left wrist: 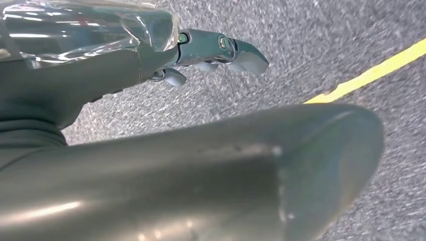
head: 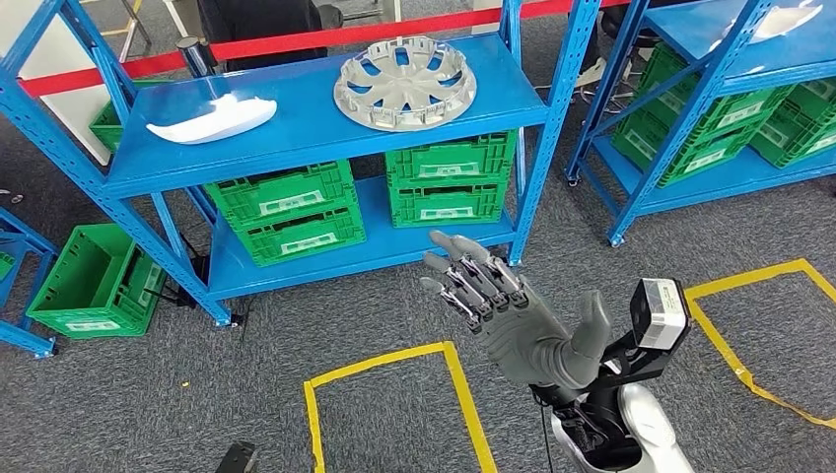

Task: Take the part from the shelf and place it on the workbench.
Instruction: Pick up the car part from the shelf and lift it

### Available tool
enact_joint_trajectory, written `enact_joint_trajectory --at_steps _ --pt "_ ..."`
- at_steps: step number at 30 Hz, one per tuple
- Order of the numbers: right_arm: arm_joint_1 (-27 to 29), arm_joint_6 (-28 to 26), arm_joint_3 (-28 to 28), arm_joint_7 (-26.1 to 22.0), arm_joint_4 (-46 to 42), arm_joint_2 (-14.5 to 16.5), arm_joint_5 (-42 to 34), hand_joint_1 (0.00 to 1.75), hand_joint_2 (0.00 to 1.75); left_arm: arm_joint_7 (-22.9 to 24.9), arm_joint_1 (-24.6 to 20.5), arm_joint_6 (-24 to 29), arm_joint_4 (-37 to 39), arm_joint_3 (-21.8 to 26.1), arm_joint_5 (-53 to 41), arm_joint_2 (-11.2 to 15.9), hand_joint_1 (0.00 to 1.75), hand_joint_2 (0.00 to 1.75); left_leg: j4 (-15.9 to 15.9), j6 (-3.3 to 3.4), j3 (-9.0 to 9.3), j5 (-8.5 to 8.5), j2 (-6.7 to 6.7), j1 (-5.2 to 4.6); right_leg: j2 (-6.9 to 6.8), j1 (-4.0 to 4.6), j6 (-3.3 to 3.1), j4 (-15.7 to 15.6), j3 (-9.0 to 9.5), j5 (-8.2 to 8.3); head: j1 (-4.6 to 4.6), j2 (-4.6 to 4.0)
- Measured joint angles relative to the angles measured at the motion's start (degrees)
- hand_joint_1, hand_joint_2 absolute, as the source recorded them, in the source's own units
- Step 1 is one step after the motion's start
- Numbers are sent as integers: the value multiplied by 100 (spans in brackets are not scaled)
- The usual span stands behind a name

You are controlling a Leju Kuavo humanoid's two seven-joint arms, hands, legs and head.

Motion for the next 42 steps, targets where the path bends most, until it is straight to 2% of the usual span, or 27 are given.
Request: enact_joint_trajectory --at_steps 1,2,4,6,9,11,13,15,16,17,19,20,21,22,26,27,29,30,31,32,33,34,35,36,38,40,42 --pt "0 34 3 -1 1 1 5 0 0 12 -1 -16 0 -1 -2 -1 0 0 153 -5 -96 11 1 7 4 4 -3 1 5 -3 0 0" --pt "0 71 4 -3 1 2 11 0 0 21 -4 -25 0 -2 -2 -1 0 0 75 2 -84 133 1 11 10 6 -6 1 14 -7 0 0" --pt "-5 141 7 -5 -3 9 36 0 0 26 -21 -29 0 -3 -1 8 0 0 -652 62 227 565 -1 3 25 10 -12 -3 42 -16 0 0" --pt "-16 210 9 -7 -11 23 66 0 0 26 -49 -28 0 -4 3 28 0 0 -1316 149 530 784 4 -34 35 28 2 -9 40 -24 3 0" --pt "-28 271 19 -6 -22 45 88 0 0 25 -74 -26 0 -5 20 48 0 0 -1520 239 625 747 6 -93 35 22 85 -50 30 -31 1 0" --pt "-46 303 27 -7 -37 50 87 0 0 19 -71 -26 0 -4 31 43 0 0 -1651 291 751 789 8 -77 9 43 122 65 -8 -91 8 0" --pt "-64 339 38 -7 -46 49 89 0 0 10 -71 -27 0 -3 43 25 0 0 -1748 328 859 819 13 -50 -12 55 91 627 -293 -299 19 0" --pt "-65 363 56 -4 -45 47 92 0 0 6 -69 -27 0 -3 55 15 0 0 -1752 349 890 786 5 -56 -12 50 74 1393 -749 -524 21 0" --pt "-60 373 63 -3 -45 43 92 0 0 4 -64 -27 0 -3 59 12 0 0 -1750 349 909 763 -2 -58 -12 45 100 1579 -891 -536 21 0" --pt "-61 386 70 -2 -45 40 92 0 0 2 -57 -27 0 -3 63 9 0 0 -1748 340 938 736 -12 -58 -13 40 147 1543 -917 -455 21 0" --pt "-67 421 81 -1 -45 34 92 0 0 -5 -47 -26 0 -3 82 1 0 0 -1729 299 1020 659 -29 -53 -21 20 263 838 -628 -86 23 0" --pt "-72 439 87 1 -45 34 92 0 0 -10 -45 -22 0 -2 95 -1 0 0 -1695 267 1048 599 -35 -66 -25 14 282 438 -436 77 22 0" --pt "-75 457 94 3 -45 38 91 0 0 -18 -43 -15 0 -2 109 -1 0 0 -1664 238 1066 542 -37 -77 -27 11 265 146 -291 181 21 0" --pt "-77 473 98 7 -45 39 89 0 0 -25 -41 -7 0 -1 121 1 0 0 -1640 209 1074 493 -36 -87 -28 18 221 0 -213 215 19 0" --pt "-85 527 103 30 -46 55 81 0 0 -47 -33 18 -5 -4 134 9 0 0 -1494 102 1058 324 -13 -44 1 3 36 -32 -121 127 11 0" --pt "-91 538 105 34 -47 63 78 0 0 -52 -33 29 -7 -4 137 15 0 0 -1269 70 954 217 -8 -31 6 -15 -7 -38 -79 97 9 0" --pt "-99 550 111 42 -47 72 72 0 0 -57 -22 54 -9 -3 146 22 0 0 -476 9 505 -64 -2 -6 8 -6 -72 -39 -4 22 2 0" --pt "-100 551 115 46 -46 73 70 0 0 -57 -10 62 -9 -3 151 22 0 0 -92 -9 245 -152 -2 5 13 3 -84 -38 33 -16 3 0" --pt "-99 552 120 52 -46 73 69 0 0 -57 5 66 -9 -4 155 19 0 0 135 -16 49 -138 -1 12 23 11 -85 -37 79 -59 3 0" --pt "-99 552 124 61 -45 74 69 0 0 -57 18 69 -9 -5 157 16 0 0 128 -9 -37 4 -1 15 33 17 -81 -38 138 -104 3 0" --pt "-99 553 128 72 -45 76 68 0 0 -57 27 72 -9 -7 161 15 0 0 -124 15 2 261 -1 13 43 25 -74 -39 210 -153 3 0" --pt "-100 555 131 81 -46 80 68 0 0 -57 32 75 -9 -7 165 20 0 0 -538 62 124 571 -1 1 49 29 -67 -47 278 -207 4 0" --pt "-103 556 133 89 -46 84 68 0 0 -56 33 77 -8 -7 168 33 0 0 -908 117 261 790 3 -19 51 35 -52 -60 336 -255 12 0" --pt "-106 557 134 93 -46 89 68 0 0 -56 32 78 -7 -8 170 45 0 0 -1203 182 378 920 6 -51 54 30 -32 -78 379 -292 15 0" --pt "-110 560 139 97 -46 101 68 0 0 -56 25 79 -6 -8 173 69 0 0 -1457 303 496 881 16 -118 54 19 42 -112 419 -300 19 0" --pt "-109 564 145 99 -52 108 66 0 0 -58 27 81 -8 -8 179 78 0 0 -1645 398 665 850 14 -134 39 13 122 -97 459 -268 14 0" --pt "-125 569 152 100 -59 103 65 0 0 -62 32 82 -11 -7 184 70 0 0 -1774 451 877 844 4 -107 23 17 142 201 341 -300 21 0"
